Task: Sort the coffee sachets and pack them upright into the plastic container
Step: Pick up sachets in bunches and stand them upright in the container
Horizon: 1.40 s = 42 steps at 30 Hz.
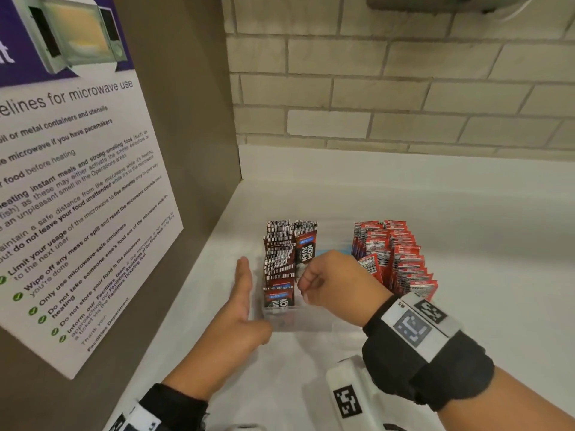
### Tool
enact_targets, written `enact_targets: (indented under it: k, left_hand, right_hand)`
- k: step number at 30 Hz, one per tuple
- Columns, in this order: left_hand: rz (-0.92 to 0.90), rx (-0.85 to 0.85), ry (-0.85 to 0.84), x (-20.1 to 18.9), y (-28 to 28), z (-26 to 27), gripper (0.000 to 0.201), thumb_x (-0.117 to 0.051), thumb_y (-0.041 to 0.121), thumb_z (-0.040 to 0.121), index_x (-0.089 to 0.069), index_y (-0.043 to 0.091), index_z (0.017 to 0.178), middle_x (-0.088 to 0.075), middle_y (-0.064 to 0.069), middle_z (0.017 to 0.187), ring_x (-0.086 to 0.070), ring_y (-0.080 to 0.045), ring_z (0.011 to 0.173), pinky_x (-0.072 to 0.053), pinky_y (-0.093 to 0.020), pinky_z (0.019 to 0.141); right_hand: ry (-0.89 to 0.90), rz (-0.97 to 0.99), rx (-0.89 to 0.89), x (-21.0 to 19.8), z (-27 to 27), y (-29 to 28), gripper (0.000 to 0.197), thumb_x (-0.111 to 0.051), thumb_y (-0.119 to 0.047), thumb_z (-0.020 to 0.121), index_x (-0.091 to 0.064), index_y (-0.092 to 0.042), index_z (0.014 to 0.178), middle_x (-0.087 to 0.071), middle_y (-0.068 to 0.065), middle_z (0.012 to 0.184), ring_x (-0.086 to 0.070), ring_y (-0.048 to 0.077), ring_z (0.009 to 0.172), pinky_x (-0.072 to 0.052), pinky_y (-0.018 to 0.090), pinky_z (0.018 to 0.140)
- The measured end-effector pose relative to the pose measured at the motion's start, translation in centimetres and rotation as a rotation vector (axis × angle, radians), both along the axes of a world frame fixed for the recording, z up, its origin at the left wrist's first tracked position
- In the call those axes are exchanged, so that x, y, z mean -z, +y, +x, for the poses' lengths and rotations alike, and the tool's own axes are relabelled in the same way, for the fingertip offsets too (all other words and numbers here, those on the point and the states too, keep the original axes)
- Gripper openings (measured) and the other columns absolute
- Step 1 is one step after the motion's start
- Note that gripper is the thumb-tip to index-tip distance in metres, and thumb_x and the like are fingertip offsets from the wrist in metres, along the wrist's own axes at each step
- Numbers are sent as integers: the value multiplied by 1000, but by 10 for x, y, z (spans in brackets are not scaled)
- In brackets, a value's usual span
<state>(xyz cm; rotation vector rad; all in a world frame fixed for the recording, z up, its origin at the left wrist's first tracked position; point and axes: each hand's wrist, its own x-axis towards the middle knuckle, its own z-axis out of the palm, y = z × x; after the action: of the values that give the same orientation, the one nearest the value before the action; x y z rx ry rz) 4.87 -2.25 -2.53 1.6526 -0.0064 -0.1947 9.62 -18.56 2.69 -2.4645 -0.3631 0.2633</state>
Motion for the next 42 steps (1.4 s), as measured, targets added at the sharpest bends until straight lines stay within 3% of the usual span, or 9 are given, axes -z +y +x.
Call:
enact_targets:
  k: [4, 8, 15, 18, 22, 26, 30, 35, 42]
  left_hand:
    - [-164, -295, -279, -24, -6, -7, 85, -33, -29, 80, -38, 35, 136, -39, 23, 141, -33, 2, 133, -29, -19, 103]
    - [-257, -347, -421, -47, -27, -6, 47, -50, -22, 80, -58, 18, 103, -70, 8, 99, -65, -6, 98, -52, -20, 85]
    - [35, -85, -214, -53, -91, 14, 37, -53, -8, 86, -57, 28, 96, -64, 6, 101, -62, -6, 92, -48, -23, 89]
    - [153, -76, -133, -50, -109, 34, 32, -58, 3, 87, -51, 31, 100, -56, 14, 109, -57, -1, 96, -45, -22, 85]
    - [322, -26, 14, -48, -124, 54, 42, -63, 9, 85, -46, 17, 123, -51, 3, 117, -54, -19, 113, -47, -34, 97]
    - [361, 1, 139, -48, -132, 63, 46, -68, 8, 83, -45, 14, 123, -57, -1, 111, -60, -19, 101, -52, -36, 91]
    - [303, -9, 140, -46, -141, 64, 24, -66, 10, 86, -49, 17, 102, -57, 5, 90, -62, -10, 75, -56, -25, 62]
    - [407, -9, 23, -45, -148, 69, 18, -65, 20, 88, -50, 27, 83, -58, 9, 86, -65, -18, 91, -55, -41, 84]
    - [407, -25, -24, -38, -146, 72, 13, -67, 18, 86, -59, 18, 96, -65, -4, 99, -64, -21, 96, -53, -43, 88]
  right_hand:
    - [-68, 38, 25, -6, -4, -13, 17, -56, -3, 87, -71, -9, 91, -68, 3, 91, -59, 10, 79, -46, 13, 71]
    - [-168, 302, 114, -18, -9, -34, 23, -54, -3, 87, -64, -22, 77, -68, -2, 80, -65, 15, 77, -51, 24, 72]
    - [-494, 638, 364, -31, 3, -87, 13, -56, -14, 90, -64, -24, 92, -62, -4, 98, -55, 1, 77, -40, 8, 62]
    - [-401, 660, 403, -22, 9, -109, 14, -55, -23, 92, -60, -29, 103, -57, -2, 115, -54, 10, 104, -42, 18, 74]
    - [-199, 615, 394, -1, 11, -126, 37, -49, -39, 92, -49, -30, 127, -46, -7, 133, -44, 11, 124, -38, 30, 100]
    - [45, 788, 363, 10, 9, -127, 50, -42, -45, 91, -34, -34, 140, -45, -8, 134, -51, -9, 96, -38, 10, 71]
    - [109, 837, 354, 18, 12, -129, 50, -37, -46, 92, -30, -34, 140, -47, -13, 125, -49, -17, 84, -38, 4, 63]
    - [80, 861, 353, 26, 16, -135, 35, -34, -45, 93, -38, -36, 127, -49, -29, 107, -51, -29, 79, -42, 3, 64]
    - [54, 869, 363, 36, 20, -138, 26, -38, -40, 95, -51, -33, 117, -58, -17, 109, -60, -7, 91, -43, 18, 74]
